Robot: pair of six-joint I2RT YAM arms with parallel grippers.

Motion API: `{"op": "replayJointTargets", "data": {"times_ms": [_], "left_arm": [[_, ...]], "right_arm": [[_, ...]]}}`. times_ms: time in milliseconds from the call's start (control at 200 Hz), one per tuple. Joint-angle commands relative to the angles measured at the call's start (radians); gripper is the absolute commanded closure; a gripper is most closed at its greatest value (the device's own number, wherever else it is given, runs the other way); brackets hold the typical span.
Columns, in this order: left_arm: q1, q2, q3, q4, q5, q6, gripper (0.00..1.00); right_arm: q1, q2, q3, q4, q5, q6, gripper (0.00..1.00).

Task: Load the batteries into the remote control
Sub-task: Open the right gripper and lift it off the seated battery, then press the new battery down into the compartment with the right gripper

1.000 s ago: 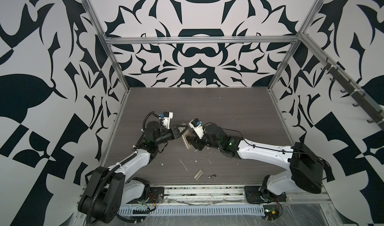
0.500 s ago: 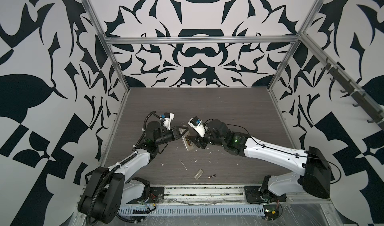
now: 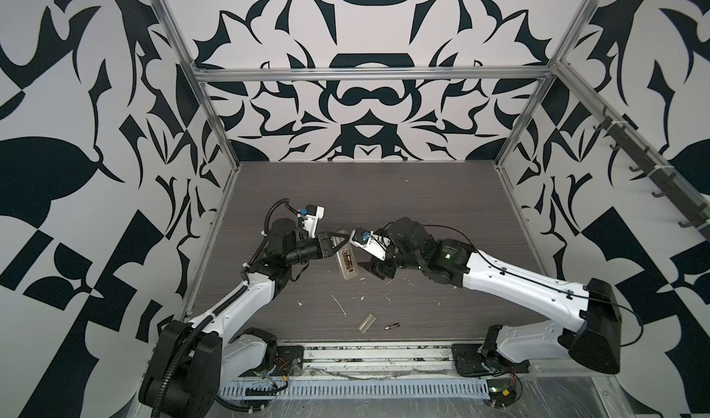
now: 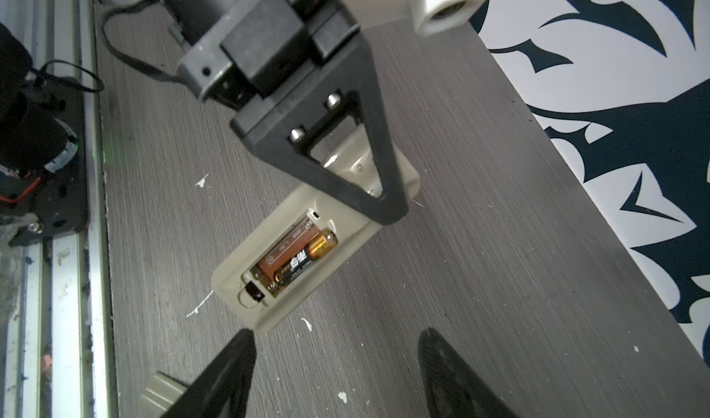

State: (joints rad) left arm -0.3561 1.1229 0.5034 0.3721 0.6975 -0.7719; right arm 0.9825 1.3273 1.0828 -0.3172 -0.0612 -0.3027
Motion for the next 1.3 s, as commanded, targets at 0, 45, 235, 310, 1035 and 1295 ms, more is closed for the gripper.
{"op": "replayJointTargets", "data": {"times_ms": [0,45,235,310,1035,1295], "left_arm": [[-0.004,-0.013,0.029,-0.033,0.031,0.025,1.00],[-0.003,-0.012,0.029,-0.033,0.033,0.022,1.00],[-0.004,-0.021,0.038,-0.071,0.040,0.025,1.00],[-0.004,-0.023,0.040,-0.077,0.042,0.023,1.00],[-0.017,-0.020,0.055,-0.112,0.055,0.037,1.00],[-0.021,-0.020,0.053,-0.115,0.049,0.039,1.00]], "right_arm": [[0.001,-0.032,0.058,-0.066,0.009,-0.072,0.28],[0.001,-0.037,0.066,-0.085,0.008,-0.088,0.30],[0.000,-0.036,0.122,-0.145,-0.054,-0.148,0.39],[0.001,-0.033,0.134,-0.139,-0.078,-0.169,0.42],[0.002,0.162,0.341,-0.297,-0.136,-0.356,0.51],[0.003,0.185,0.357,-0.302,-0.148,-0.364,0.59]]}}
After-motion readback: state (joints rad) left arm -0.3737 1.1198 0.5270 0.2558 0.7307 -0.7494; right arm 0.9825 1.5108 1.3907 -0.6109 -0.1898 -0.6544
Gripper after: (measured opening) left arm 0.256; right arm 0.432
